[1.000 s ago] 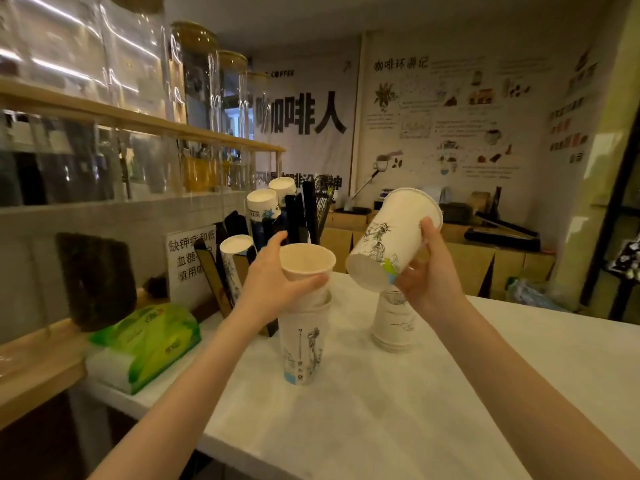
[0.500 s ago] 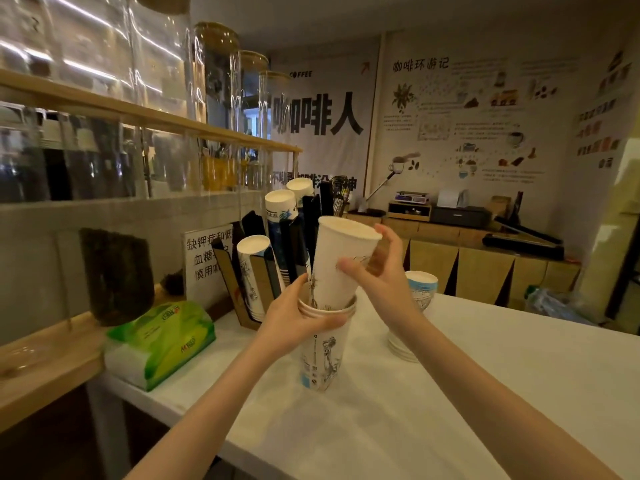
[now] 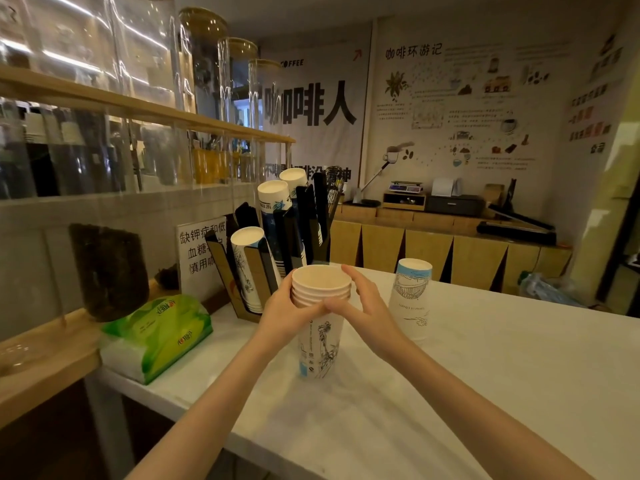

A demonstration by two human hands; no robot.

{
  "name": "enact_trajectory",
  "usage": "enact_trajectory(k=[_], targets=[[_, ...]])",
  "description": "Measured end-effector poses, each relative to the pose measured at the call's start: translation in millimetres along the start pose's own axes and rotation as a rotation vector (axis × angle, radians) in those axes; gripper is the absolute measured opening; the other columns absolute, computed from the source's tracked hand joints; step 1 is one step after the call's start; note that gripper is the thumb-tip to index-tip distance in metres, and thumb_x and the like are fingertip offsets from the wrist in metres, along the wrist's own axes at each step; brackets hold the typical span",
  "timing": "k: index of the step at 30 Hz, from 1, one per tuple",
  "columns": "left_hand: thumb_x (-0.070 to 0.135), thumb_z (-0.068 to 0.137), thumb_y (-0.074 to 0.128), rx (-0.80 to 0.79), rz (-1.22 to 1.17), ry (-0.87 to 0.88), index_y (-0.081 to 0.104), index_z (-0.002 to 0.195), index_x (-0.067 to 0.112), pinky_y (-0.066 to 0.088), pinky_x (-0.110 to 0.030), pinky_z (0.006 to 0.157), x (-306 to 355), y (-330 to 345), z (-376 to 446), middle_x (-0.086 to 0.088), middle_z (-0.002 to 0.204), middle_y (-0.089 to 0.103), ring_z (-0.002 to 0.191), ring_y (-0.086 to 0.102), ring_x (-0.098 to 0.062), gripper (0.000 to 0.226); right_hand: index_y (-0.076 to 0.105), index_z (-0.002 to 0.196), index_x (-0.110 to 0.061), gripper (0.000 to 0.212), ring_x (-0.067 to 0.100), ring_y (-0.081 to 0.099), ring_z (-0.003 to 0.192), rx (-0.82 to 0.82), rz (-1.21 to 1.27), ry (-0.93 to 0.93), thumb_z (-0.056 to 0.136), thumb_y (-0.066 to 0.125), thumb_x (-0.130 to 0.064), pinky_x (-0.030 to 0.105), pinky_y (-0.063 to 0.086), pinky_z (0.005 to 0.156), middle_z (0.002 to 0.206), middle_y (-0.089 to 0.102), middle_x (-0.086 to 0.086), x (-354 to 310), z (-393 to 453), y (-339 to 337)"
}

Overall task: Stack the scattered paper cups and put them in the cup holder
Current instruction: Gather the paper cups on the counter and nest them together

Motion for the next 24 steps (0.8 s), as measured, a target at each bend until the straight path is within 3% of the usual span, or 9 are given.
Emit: enact_trajectory(k=[3,6,10,13,16,19,24], targets=[[0.031,0.066,0.076,0.008,-0.009,0.009,0.033,0.136,0.023,0.044,-0.034,0.094,-2,0,-1,-0.002,0.131,0.053,0.120,0.049,-0.020,0.082,0.015,0.145,-0.031,0.092,0.017,0.022,0.140,-0.039,0.022,0.030,0.069,0.057,-0.059,0.034,0.026,0.106,0.154,0.020,-0.004,4,-3,4],[0.028,0.062,0.080,-0.002,0.037,0.018,0.017,0.143,0.024,0.039,-0.040,0.104,-3,3,-2,-0.002,0.143,0.041,0.130,0.039,-0.021,0.102,0.015,0.145,-0.030,0.100,0.012,0.030,0.135,-0.076,0.132,0.071,0.061,0.062,-0.060,0.033,0.030,0.107,0.150,0.028,-0.008,9,-4,5],[0.023,0.058,0.083,0.045,0.010,0.087,0.015,0.142,0.031,0.039,-0.040,0.104,9,1,-3,0.001,0.142,0.042,0.128,0.041,-0.017,0.108,0.015,0.142,-0.030,0.094,0.014,0.045,0.122,-0.176,0.217,0.169,0.070,0.074,-0.027,0.026,0.044,0.093,0.138,0.043,-0.002,29,-11,13],[0.025,0.060,0.081,0.036,-0.089,0.116,0.021,0.140,0.035,0.044,-0.042,0.101,25,7,2,0.003,0.139,0.044,0.123,0.045,-0.016,0.100,0.026,0.134,-0.026,0.080,0.012,0.055,0.110,-0.211,0.241,0.206,0.071,0.074,-0.011,0.017,0.051,0.072,0.119,0.054,-0.006,39,-17,13],[0.021,0.065,0.078,-0.004,-0.170,0.165,0.031,0.134,0.031,0.051,-0.034,0.090,47,19,9,0.003,0.128,0.050,0.115,0.051,-0.015,0.084,0.040,0.125,-0.023,0.067,0.010,0.059,0.104,-0.136,0.228,0.201,0.069,0.076,-0.014,0.019,0.050,0.072,0.112,0.060,-0.008,44,-15,-6],[0.021,0.067,0.075,0.002,-0.236,0.209,0.041,0.118,0.028,0.051,-0.024,0.077,62,31,20,0.005,0.111,0.053,0.104,0.055,-0.013,0.062,0.043,0.125,-0.023,0.069,0.005,0.062,0.098,-0.049,0.214,0.169,0.066,0.078,-0.013,0.018,0.053,0.071,0.110,0.062,-0.007,40,-13,-40],[0.042,0.054,0.072,-0.026,-0.498,0.087,0.050,0.098,0.033,0.051,-0.039,0.090,68,58,46,-0.005,0.114,0.058,0.106,0.059,-0.021,0.050,0.041,0.130,-0.027,0.081,0.008,0.064,0.098,-0.003,0.151,0.142,0.058,0.076,-0.035,0.025,0.055,0.077,0.113,0.063,-0.007,28,-8,-107]])
Point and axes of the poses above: each hand's wrist, its own z-axis towards the middle knuckle, its own y-axis out of the palm, x = y × z, the point moved 7 cm from there along z, towards the middle knuckle
